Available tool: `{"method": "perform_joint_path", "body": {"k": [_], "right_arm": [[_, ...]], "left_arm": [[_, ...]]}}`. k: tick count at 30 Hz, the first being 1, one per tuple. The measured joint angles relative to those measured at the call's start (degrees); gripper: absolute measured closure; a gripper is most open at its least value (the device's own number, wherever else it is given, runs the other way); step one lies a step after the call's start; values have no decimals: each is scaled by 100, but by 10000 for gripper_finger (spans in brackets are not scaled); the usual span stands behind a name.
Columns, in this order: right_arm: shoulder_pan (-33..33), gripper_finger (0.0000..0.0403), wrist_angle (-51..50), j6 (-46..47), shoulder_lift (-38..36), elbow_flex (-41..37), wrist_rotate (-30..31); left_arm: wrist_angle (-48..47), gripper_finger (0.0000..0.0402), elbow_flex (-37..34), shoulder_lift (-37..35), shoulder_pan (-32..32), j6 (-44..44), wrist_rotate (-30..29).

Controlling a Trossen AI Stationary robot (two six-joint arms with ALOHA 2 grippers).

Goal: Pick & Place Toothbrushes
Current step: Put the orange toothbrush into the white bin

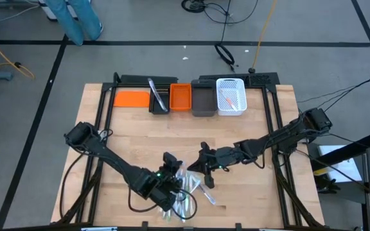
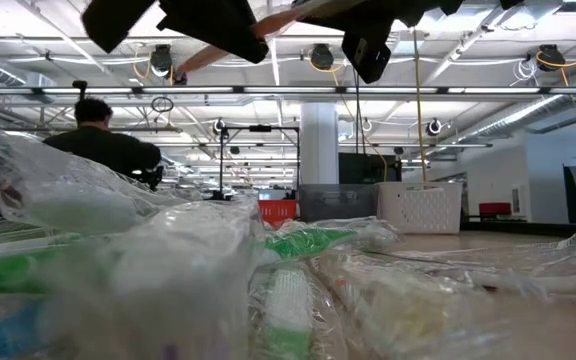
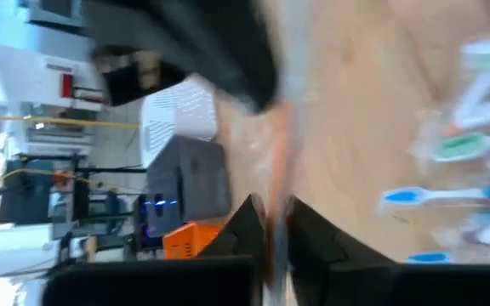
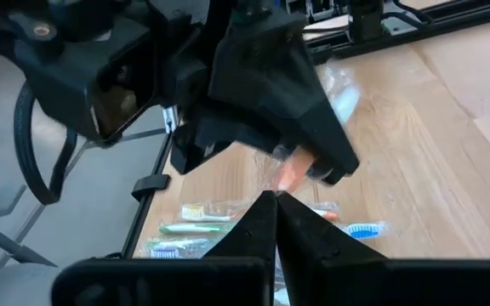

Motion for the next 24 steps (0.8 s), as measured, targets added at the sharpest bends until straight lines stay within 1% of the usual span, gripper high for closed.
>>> {"method": "perform_joint_path", "body": {"k": [1,5,8,13,17,22,24], "right_arm": [[0,403,-2,-1,0,0,-3],[0,403,-24,-25,0,0,0],[-2,403,-26,-83,0,0,1],[-2,397,-24,-130,4,0,0],[-2,363,-36,-181,11,-2,-3],[-7,299,-17,-346,11,-6,12],[-7,274,41,-409,15,-9,14]], "left_arm": [[2,389,0,0,-1,-8,47],[5,381,0,-1,5,-96,84],[-18,391,0,0,3,-151,86],[-20,387,0,0,3,-154,89],[-9,392,0,0,5,-178,233],[-3,386,0,-1,4,-197,255],[-3,390,0,0,3,-204,287]]}}
